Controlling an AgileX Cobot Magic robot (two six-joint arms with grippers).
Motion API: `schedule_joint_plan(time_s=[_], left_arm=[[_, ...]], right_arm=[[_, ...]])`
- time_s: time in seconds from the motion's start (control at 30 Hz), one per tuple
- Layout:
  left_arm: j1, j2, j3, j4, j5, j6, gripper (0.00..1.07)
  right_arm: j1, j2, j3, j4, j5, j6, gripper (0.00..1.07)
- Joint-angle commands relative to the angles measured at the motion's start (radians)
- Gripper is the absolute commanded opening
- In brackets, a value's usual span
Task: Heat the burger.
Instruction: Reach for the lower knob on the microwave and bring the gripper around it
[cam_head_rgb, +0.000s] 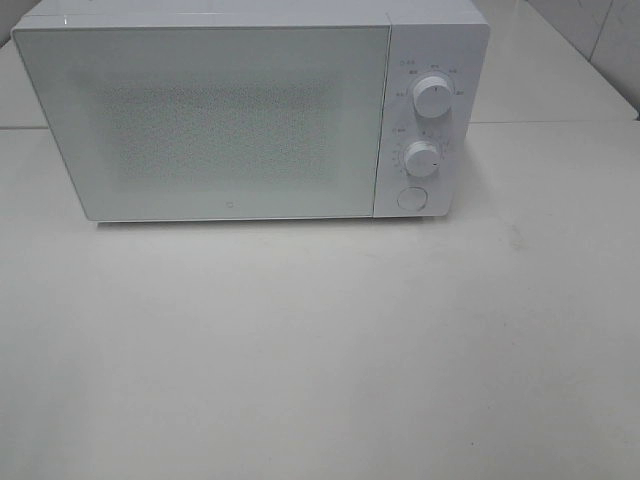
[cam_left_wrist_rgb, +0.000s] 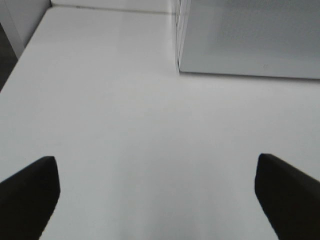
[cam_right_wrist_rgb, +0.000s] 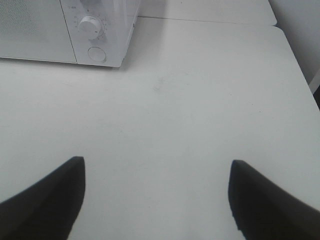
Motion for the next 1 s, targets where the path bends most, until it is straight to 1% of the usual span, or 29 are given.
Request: schedule_joint_plan(time_s=[0.03,1.0], left_arm=[[0.003,-0.032,0.003,-0.009,0.002,-0.009,0.98],[0.003,-0.037,0.005,-0.007,-0.001,-0.009,0.98]], right_arm=[[-0.005,-0.026,0.002,0.002,-0.015,0.005,0.76],[-0.005,-0.023,0.002,0.002,-0.015,0.005,0.76]])
